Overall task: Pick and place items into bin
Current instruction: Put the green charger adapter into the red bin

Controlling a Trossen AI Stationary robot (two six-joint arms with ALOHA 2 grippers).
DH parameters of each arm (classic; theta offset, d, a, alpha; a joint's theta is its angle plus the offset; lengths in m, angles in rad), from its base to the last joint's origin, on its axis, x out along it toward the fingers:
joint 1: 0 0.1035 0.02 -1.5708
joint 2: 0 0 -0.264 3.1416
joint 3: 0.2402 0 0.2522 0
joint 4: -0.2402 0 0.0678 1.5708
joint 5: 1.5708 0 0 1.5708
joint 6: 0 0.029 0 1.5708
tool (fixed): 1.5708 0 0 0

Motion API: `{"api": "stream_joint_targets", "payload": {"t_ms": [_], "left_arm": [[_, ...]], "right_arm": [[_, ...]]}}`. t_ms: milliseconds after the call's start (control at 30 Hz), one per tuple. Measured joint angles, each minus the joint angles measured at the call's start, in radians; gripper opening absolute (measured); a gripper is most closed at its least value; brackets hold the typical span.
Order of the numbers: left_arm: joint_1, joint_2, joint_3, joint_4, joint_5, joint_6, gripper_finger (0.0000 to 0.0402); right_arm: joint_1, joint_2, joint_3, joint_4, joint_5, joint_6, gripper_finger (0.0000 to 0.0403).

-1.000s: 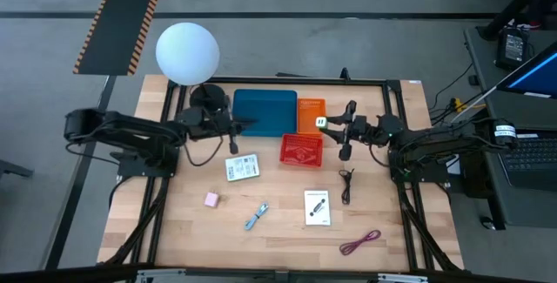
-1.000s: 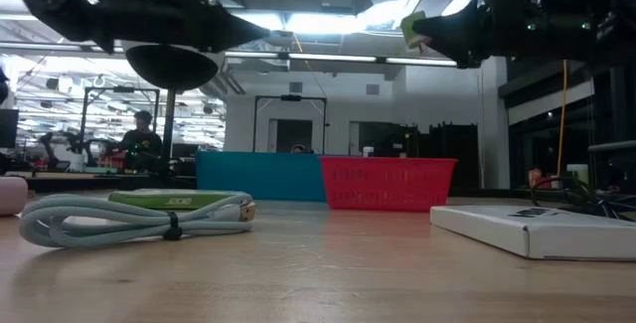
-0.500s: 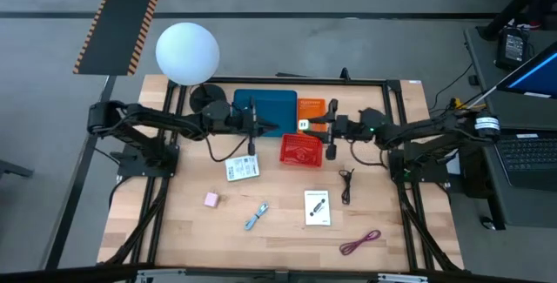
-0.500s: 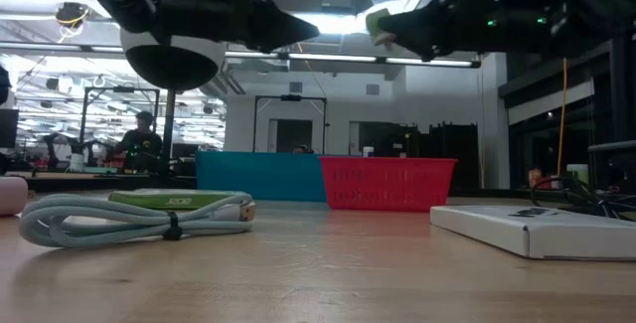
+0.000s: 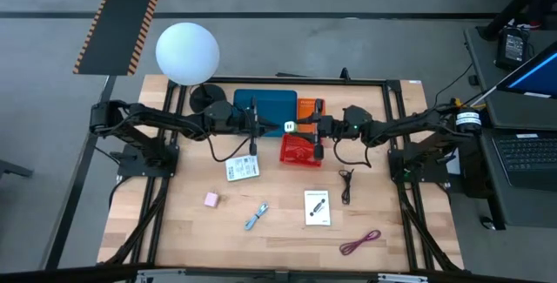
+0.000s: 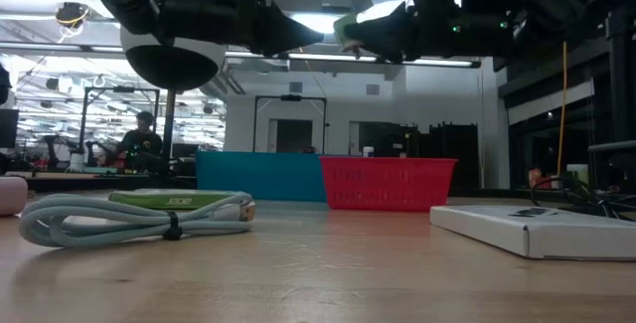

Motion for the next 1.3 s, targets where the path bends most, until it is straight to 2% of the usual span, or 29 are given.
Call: {"api": "stream_joint_targets", "payload": {"t_ms": [567, 867, 1133, 1300], "left_arm": [[0.000, 0.000, 0.000, -0.002, -0.005, 0.000, 0.0005], [0.000, 0.000, 0.000, -0.007, -0.141, -0.004, 0.0004], [0.000, 0.000, 0.000, -0.008, -0.142, 0.000, 0.0007], [0.000, 0.000, 0.000, -0.007, -0.104, 0.012, 0.0037]], "right_arm": [[-0.027, -0.005, 0.000, 0.000, 0.001, -0.006, 0.0119], [-0.034, -0.005, 0.000, -0.006, 0.000, -0.004, 0.0119], [-0.034, -0.005, 0.000, -0.011, 0.000, -0.005, 0.0119], [-0.034, -0.005, 0.000, -0.011, 0.000, -0.005, 0.0119]]}}
